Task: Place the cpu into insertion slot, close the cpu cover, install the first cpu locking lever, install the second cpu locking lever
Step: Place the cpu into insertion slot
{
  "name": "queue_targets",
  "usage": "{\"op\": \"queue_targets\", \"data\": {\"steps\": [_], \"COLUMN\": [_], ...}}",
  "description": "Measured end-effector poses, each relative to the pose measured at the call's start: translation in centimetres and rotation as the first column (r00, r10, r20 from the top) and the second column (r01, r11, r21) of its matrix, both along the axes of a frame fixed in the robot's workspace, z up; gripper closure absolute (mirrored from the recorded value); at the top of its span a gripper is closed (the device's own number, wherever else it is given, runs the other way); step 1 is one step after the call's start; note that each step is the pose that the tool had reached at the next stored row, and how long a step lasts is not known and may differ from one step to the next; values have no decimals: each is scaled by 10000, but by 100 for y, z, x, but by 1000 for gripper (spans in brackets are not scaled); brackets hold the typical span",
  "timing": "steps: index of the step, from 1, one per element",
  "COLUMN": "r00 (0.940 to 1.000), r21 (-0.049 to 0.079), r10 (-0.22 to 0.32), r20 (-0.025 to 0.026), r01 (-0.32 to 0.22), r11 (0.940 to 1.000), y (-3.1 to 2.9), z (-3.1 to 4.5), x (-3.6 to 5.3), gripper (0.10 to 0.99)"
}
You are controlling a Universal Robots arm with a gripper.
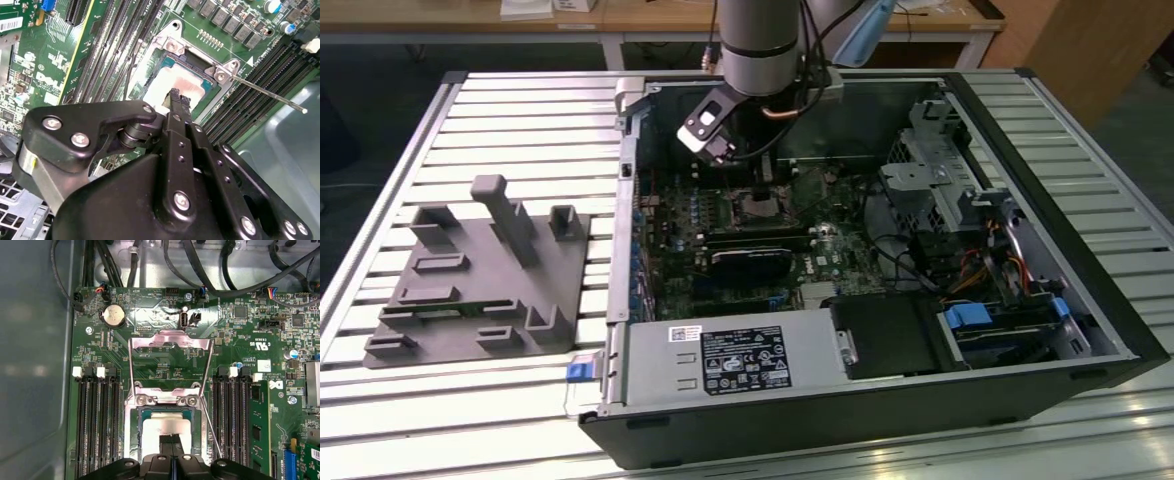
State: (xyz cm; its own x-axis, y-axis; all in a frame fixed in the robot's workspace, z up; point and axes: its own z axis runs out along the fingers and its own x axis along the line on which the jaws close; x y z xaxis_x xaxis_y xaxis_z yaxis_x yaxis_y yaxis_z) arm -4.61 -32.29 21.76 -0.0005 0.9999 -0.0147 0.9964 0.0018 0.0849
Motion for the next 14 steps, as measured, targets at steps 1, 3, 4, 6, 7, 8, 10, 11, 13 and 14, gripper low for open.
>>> {"op": "queue_targets", "data": {"steps": [1, 3, 4, 6, 7, 8, 10, 11, 13, 14], "r00": [10000, 10000, 10000, 10000, 10000, 10000, 10000, 10000, 10000, 10000], "r21": [6, 8, 9, 8, 10, 9, 8, 9, 9, 11], "r10": [-3, -8, -11, -17, -20, -22, -27, -30, -34, -35], "r20": [0, -1, 0, -1, 0, -1, -1, -1, -1, 1], "r01": [3, 8, 11, 17, 20, 22, 27, 30, 34, 35], "r11": [10000, 10000, 10000, 10000, 10000, 10000, 10000, 10000, 10000, 10000], "y": [0, 0, 0, 0, 0, 0, 0, 0, 0, 0], "z": [16, 55, 74, 115, 137, 158, 197, 213, 230, 229], "x": [0, 0, 0, 0, 0, 1, 0, 0, 0, 1], "gripper": [980, 980, 980, 980, 980, 980, 980, 980, 980, 980]}}
